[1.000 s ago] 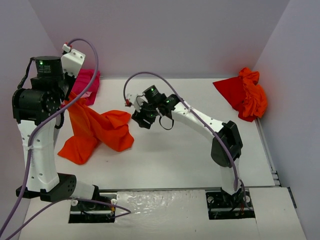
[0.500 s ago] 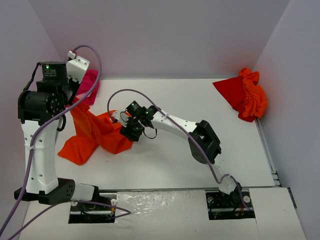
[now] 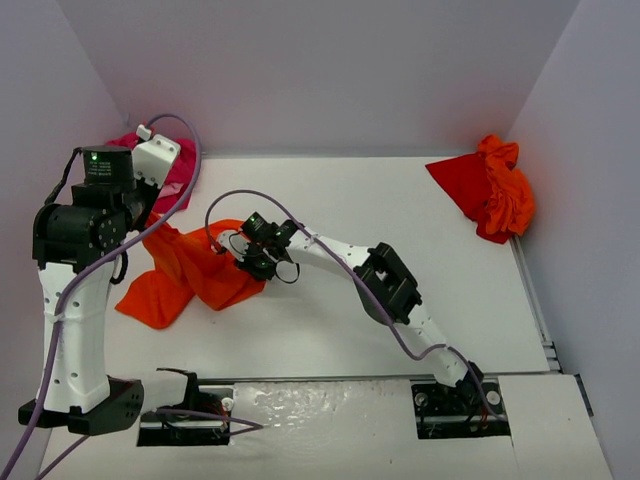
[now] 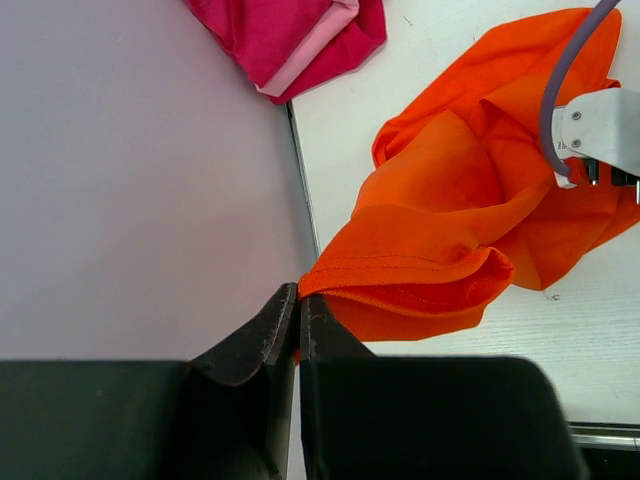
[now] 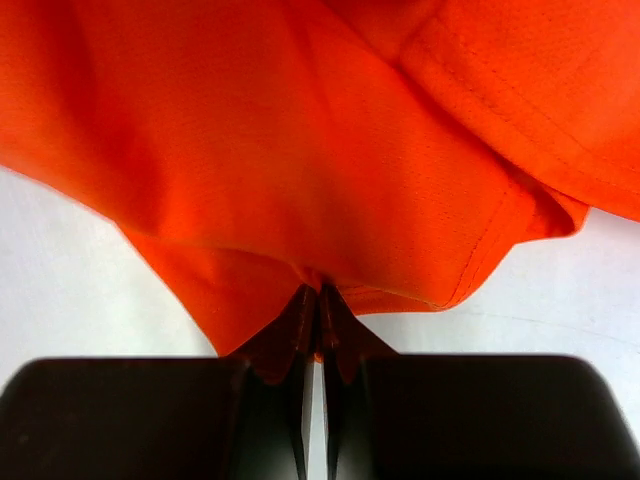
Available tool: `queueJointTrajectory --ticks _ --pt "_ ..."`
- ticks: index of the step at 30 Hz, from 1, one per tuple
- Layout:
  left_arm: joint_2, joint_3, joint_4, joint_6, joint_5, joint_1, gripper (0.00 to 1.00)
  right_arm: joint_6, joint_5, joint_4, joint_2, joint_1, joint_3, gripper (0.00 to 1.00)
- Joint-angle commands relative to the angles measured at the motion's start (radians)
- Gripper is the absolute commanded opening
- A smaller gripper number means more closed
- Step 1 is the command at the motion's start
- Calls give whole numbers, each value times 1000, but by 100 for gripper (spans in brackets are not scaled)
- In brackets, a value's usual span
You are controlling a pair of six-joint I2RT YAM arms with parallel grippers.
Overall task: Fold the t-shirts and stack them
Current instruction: Flatten out the tshirt
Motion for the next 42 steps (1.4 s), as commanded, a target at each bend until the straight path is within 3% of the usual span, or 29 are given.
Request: queueJointTrajectory --ticks 1,5,12,21,23,28,31,36,42 --pt "-25 -2 61 -7 2 7 0 -22 150 -33 -61 4 -105 0" --pt "-26 -14 64 -4 14 6 0 -44 281 -41 -149 -38 -318 0" --pt "-33 -71 88 4 94 6 0 -87 346 -171 -370 -174 -609 0" --pt "-42 -160 -2 88 420 -1 0 -133 347 -360 -579 -201 -756 0" --pt "-61 -190 -37 132 487 -3 0 -145 309 -378 -605 -195 -768 0" --pt "-92 -256 -152 229 600 -6 0 -159 286 -407 -644 -151 -708 30" --pt "-93 -272 -311 292 638 -9 0 -190 317 -445 -673 -144 -625 39" --pt "-185 -337 -351 332 590 -8 0 -237 340 -460 -728 -147 -472 46" --pt "-216 -374 -329 291 462 -8 0 -242 268 -372 -631 -149 -382 46"
